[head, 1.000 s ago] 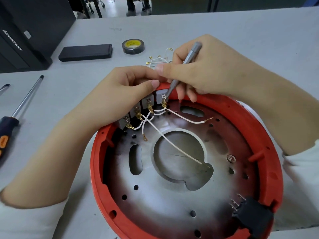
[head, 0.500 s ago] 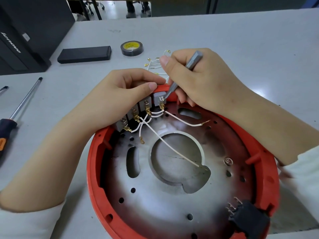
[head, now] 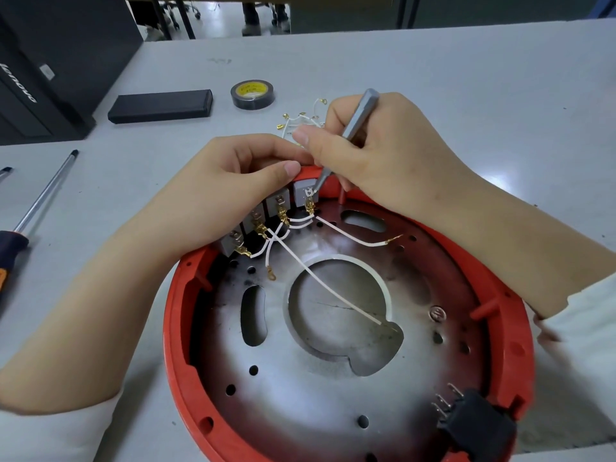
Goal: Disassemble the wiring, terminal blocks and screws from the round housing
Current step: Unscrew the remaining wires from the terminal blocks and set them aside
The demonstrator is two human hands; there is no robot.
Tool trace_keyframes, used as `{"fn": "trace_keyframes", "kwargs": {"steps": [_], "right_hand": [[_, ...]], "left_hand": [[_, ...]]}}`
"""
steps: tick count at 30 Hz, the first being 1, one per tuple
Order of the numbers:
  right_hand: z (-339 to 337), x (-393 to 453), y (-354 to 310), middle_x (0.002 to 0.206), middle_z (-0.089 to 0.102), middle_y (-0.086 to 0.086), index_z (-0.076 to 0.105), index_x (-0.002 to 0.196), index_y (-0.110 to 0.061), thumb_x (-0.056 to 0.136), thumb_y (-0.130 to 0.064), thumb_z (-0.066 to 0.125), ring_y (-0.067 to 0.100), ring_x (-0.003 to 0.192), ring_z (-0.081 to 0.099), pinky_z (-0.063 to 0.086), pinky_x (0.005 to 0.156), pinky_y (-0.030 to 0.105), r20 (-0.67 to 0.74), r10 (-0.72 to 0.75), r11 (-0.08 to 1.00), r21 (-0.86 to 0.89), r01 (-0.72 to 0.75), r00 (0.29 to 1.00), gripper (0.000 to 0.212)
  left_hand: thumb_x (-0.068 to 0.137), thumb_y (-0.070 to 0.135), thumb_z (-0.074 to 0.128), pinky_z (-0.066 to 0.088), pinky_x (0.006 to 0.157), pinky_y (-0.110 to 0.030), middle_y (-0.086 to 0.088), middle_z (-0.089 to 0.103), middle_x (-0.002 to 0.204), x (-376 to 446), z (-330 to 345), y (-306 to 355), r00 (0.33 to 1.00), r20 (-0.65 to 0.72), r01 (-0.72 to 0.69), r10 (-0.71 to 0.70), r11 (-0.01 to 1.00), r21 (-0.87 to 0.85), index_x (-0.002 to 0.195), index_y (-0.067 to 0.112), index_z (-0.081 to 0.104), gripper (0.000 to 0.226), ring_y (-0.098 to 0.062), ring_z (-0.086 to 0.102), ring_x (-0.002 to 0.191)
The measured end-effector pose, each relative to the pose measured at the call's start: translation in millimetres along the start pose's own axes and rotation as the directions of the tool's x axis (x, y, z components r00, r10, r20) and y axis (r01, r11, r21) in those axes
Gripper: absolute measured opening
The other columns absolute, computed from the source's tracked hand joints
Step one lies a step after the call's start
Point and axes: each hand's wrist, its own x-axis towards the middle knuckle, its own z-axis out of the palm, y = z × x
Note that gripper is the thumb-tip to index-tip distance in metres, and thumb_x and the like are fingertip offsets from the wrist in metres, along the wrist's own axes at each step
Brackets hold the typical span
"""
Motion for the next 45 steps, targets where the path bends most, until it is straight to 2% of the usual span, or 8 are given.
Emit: {"fn": "trace_keyframes", "kwargs": {"steps": [7, 14, 21, 25, 29, 35, 39, 45], "right_hand": [[2, -7, -3, 0.051, 0.036, -0.006, 0.04, 0.063, -0.02, 0.096, -0.031, 0.055, 0.006, 0.051, 0.038, 0.029, 0.051, 0.015, -0.002, -0.06, 0.991, -0.116, 0.06, 0.998, 0.038], [1, 3, 1, 0.05, 0.047, -0.003, 0.056, 0.07, 0.004, 0.098, -0.029, 0.052, 0.007, 0.048, 0.044, 0.033, 0.05, 0.017, 0.056, -0.01, 1.0, -0.003, 0.01, 0.998, 0.044], [2, 13, 2, 0.038, 0.047, -0.016, 0.052, 0.059, -0.013, 0.101, -0.023, 0.045, 0.003, 0.04, 0.047, 0.032, 0.048, 0.011, 0.105, 0.024, 0.998, 0.064, -0.03, 0.994, 0.044], [3, 18, 1, 0.035, 0.046, -0.017, 0.052, 0.066, 0.003, 0.101, -0.022, 0.043, 0.003, 0.037, 0.045, 0.03, 0.044, 0.012, 0.137, 0.058, 0.996, 0.056, -0.066, 0.989, 0.044], [1, 20, -1, 0.033, 0.042, -0.013, 0.051, 0.067, -0.001, 0.102, -0.022, 0.043, -0.001, 0.036, 0.048, 0.029, 0.043, 0.01, 0.156, 0.09, 0.992, 0.069, -0.101, 0.984, 0.041], [8, 21, -5, 0.052, 0.052, -0.005, 0.061, 0.068, -0.011, 0.1, -0.034, 0.041, 0.009, 0.054, 0.049, 0.034, 0.056, 0.028, 0.163, 0.11, 0.968, -0.242, -0.068, 0.981, 0.043], [4, 15, -3, 0.039, 0.048, -0.017, 0.05, 0.053, -0.021, 0.101, -0.026, 0.043, 0.001, 0.043, 0.048, 0.031, 0.049, 0.013, 0.09, 0.101, 0.994, -0.042, -0.098, 0.991, 0.049], [-1, 10, -7, 0.037, 0.047, -0.015, 0.053, 0.061, -0.012, 0.1, -0.026, 0.048, 0.001, 0.039, 0.047, 0.032, 0.046, 0.009, 0.08, 0.094, 0.989, 0.103, -0.102, 0.992, 0.042]], "left_hand": [[0.095, 0.013, 0.054, 0.049, 0.096, -0.021, 0.003, 0.074, 0.102, -1, 1, 1, 1.0, 0.005, 0.012, -0.012, 1.0, -0.011, 0.107, 0.015, 0.069, 0.019, -0.008, 0.068, 0.1], [0.096, 0.013, 0.054, 0.049, 0.089, -0.014, 0.008, 0.075, 0.096, -1, 0, 0, 1.0, 0.007, 0.005, -0.005, 1.0, 0.0, 0.105, 0.019, 0.07, 0.019, -0.001, 0.068, 0.092], [0.095, 0.013, 0.055, 0.05, 0.087, -0.013, 0.007, 0.075, 0.096, 0, 0, 1, 1.0, -0.001, 0.027, -0.027, 0.999, -0.022, 0.105, 0.017, 0.07, 0.018, -0.003, 0.069, 0.091], [0.095, 0.012, 0.055, 0.049, 0.085, -0.011, 0.007, 0.075, 0.095, 0, 0, 1, 1.0, -0.008, 0.029, -0.029, 0.999, -0.026, 0.104, 0.018, 0.07, 0.018, -0.001, 0.069, 0.089], [0.095, 0.011, 0.055, 0.049, 0.084, -0.011, 0.007, 0.075, 0.095, 0, 0, 0, 0.999, -0.01, 0.032, -0.032, 0.999, -0.029, 0.105, 0.017, 0.07, 0.019, -0.002, 0.069, 0.09], [0.095, 0.009, 0.054, 0.05, 0.084, -0.012, 0.007, 0.075, 0.093, 0, 0, -1, 1.0, -0.002, 0.012, -0.012, 1.0, -0.028, 0.1, 0.016, 0.07, 0.017, -0.001, 0.069, 0.087], [0.095, 0.013, 0.056, 0.049, 0.084, -0.011, 0.011, 0.075, 0.091, 0, -1, -1, 1.0, 0.003, 0.009, -0.009, 1.0, -0.008, 0.101, 0.021, 0.07, 0.018, 0.001, 0.069, 0.087], [0.095, 0.015, 0.056, 0.048, 0.1, -0.028, 0.004, 0.075, 0.1, -1, -1, 0, 0.999, 0.003, 0.032, -0.032, 0.999, -0.018, 0.107, 0.019, 0.07, 0.019, -0.007, 0.069, 0.098]]}}
